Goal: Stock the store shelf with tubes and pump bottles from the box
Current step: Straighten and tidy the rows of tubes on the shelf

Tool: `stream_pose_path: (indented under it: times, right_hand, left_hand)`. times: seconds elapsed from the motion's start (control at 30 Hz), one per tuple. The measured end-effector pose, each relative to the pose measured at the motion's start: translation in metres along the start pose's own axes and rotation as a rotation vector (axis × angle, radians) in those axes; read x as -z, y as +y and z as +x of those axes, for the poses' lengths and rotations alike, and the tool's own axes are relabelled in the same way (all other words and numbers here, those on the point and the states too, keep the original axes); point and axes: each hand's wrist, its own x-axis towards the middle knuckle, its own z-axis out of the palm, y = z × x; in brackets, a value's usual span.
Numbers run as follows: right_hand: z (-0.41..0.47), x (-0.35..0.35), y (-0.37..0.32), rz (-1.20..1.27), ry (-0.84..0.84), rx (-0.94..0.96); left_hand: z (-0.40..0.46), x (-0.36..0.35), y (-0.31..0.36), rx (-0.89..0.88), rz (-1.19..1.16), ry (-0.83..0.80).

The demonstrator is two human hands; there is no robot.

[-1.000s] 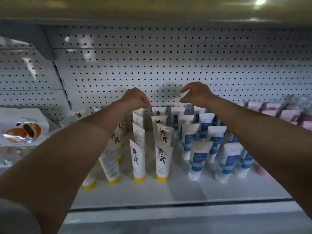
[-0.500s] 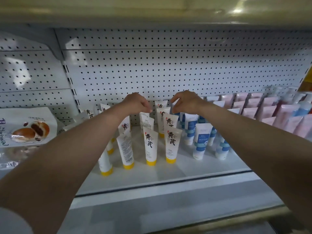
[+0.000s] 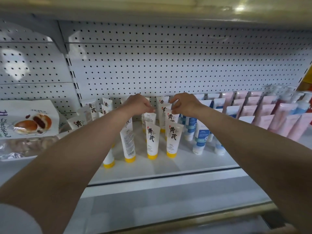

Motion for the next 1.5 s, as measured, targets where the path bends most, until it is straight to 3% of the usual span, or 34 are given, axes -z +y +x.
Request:
stream_pose_path:
  times: [1.0, 1.23, 1.5]
  right_hand:
    - [0.010, -0.002, 0.007, -0.003, -0.030, 0.054]
    - [0.002, 0.000, 0.002, 0.138, 0.069, 0.039]
    - [-0.014, -0.004, -0.005, 0.085, -0.011, 0.033]
  left_hand:
    - [0.000, 0.002, 0.002, 0.016, 0.017, -0.083]
    - [-0.005, 0.008, 0.010, 0.059, 0.181, -0.133]
    - [-0.010, 0.009, 0.014, 0.053, 0.208, -0.177]
